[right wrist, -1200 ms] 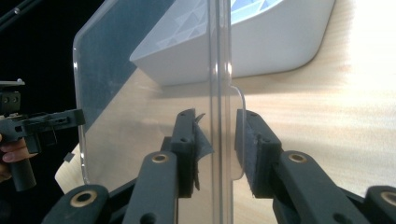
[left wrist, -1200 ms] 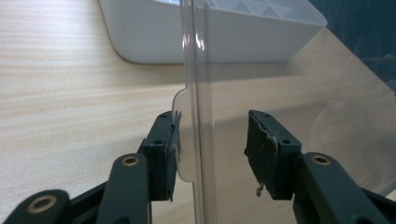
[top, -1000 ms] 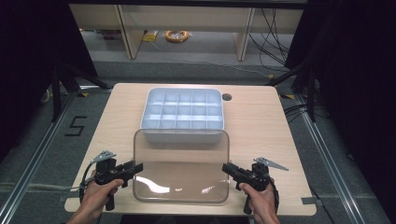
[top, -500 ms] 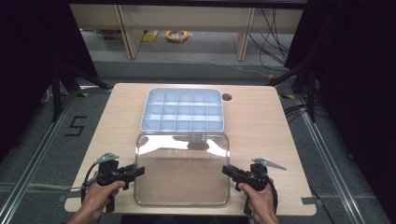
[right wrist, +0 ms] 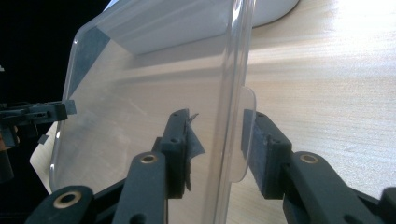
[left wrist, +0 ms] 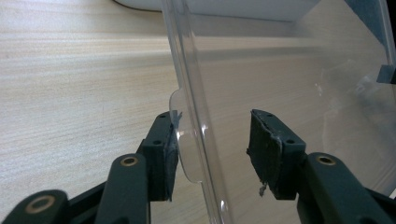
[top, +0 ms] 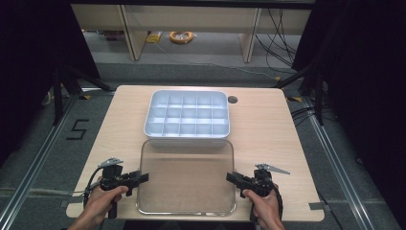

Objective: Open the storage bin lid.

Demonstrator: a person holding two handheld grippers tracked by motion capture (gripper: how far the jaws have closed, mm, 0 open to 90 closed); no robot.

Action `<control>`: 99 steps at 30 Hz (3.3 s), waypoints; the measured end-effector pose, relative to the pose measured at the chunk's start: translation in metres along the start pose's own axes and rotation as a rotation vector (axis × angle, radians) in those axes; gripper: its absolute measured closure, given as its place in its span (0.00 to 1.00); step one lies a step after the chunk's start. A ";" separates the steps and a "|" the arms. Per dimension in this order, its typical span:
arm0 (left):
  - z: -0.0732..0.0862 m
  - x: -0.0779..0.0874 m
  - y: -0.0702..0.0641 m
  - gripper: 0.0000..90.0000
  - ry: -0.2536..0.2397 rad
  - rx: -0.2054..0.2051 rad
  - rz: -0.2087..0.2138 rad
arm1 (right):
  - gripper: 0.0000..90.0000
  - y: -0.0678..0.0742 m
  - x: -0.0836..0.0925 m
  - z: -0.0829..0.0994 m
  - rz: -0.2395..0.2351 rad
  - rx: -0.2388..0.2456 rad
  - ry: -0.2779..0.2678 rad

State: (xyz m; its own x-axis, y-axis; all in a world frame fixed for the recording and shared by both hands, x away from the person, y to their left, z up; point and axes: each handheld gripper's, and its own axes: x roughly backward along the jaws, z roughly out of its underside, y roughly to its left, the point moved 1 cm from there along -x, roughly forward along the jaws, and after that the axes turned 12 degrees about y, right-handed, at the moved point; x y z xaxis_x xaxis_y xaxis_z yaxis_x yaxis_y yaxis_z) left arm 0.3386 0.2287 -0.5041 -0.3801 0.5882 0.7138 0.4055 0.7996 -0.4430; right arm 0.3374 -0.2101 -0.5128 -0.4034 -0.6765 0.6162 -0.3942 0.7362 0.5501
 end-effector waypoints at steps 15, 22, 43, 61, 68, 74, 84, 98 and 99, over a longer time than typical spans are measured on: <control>-0.002 -0.009 0.006 0.57 0.036 0.018 -0.001 | 0.65 -0.004 -0.009 0.000 0.033 -0.013 0.046; -0.003 -0.013 0.009 0.56 0.056 0.025 -0.004 | 0.63 -0.004 -0.011 -0.001 0.039 -0.017 0.066; -0.004 -0.018 0.011 0.53 0.083 -0.011 -0.049 | 0.57 -0.003 -0.016 -0.004 0.095 0.022 0.097; -0.004 -0.008 0.002 0.36 0.051 -0.089 -0.176 | 0.55 0.004 -0.003 -0.011 0.141 0.047 0.033; -0.005 -0.003 0.001 0.34 0.020 -0.118 -0.163 | 0.44 0.003 0.000 -0.015 0.147 0.127 -0.010; -0.005 -0.006 -0.004 0.27 -0.008 -0.103 -0.109 | 0.36 0.008 0.003 -0.018 0.153 0.211 -0.059; -0.003 -0.005 -0.010 0.17 -0.034 -0.147 -0.067 | 0.25 0.018 0.005 -0.015 0.074 0.225 -0.063; 0.002 -0.001 -0.019 0.17 -0.043 -0.187 -0.031 | 0.22 0.021 0.010 -0.015 0.074 0.255 -0.065; 0.003 -0.001 -0.021 0.17 -0.048 -0.189 -0.029 | 0.21 0.020 0.009 -0.015 0.058 0.276 -0.082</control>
State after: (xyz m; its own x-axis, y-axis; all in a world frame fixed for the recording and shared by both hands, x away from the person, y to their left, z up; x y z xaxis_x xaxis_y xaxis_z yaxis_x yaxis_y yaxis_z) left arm 0.3279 0.2122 -0.4972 -0.4313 0.5741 0.6960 0.5407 0.7820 -0.3100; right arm 0.3375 -0.2011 -0.4875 -0.4927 -0.6414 0.5880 -0.5736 0.7476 0.3348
